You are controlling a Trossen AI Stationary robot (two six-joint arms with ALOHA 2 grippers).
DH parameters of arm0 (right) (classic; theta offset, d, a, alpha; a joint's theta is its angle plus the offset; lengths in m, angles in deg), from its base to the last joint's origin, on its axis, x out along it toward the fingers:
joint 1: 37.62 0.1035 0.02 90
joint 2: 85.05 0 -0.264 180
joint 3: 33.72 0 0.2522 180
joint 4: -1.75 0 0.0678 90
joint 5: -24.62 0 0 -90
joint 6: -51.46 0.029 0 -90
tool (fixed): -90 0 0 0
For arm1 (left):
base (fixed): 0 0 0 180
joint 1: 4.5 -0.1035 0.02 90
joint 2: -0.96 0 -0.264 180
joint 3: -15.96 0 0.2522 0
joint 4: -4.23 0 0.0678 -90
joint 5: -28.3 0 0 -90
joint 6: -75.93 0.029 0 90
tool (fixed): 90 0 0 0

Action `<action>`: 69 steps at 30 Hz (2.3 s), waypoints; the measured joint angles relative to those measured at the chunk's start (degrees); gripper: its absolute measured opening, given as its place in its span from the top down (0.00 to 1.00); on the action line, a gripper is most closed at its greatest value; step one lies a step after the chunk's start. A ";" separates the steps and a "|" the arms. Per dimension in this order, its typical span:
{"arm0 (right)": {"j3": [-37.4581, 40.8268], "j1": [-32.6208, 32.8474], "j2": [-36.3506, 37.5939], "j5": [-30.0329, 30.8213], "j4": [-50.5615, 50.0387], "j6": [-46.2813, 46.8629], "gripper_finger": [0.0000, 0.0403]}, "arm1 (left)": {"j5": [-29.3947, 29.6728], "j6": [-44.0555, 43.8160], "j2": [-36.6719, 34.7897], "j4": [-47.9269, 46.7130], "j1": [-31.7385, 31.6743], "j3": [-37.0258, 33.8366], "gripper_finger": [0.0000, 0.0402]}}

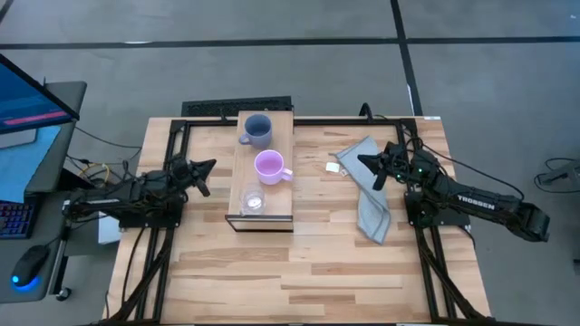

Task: Stack small to large cups/mugs on shelf
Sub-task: Return to Home Position

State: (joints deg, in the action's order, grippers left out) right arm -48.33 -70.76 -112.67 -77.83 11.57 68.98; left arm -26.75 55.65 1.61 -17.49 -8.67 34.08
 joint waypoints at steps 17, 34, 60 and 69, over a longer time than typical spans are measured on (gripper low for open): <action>0.00 0.92 0.00 -1.03 -5.16 0.04 0.99 | -6.83 1.01 0.09 1.19 -0.01 -0.40 1.00; 0.00 0.90 -0.04 -1.05 -15.07 8.71 0.99 | -9.03 1.09 0.11 0.86 -0.02 -0.40 1.00; 0.00 0.92 -0.17 -1.09 -22.10 10.60 0.99 | -10.51 -2.77 0.13 -10.15 -0.02 1.53 1.00; 0.00 0.92 -0.17 -1.10 -22.11 10.58 0.99 | -11.08 -1.81 0.13 -10.11 -0.02 1.53 1.00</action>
State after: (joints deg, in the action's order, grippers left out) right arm -48.33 -69.84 -112.84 -78.93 -10.54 79.56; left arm -37.82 53.84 1.74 -27.60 -8.69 35.61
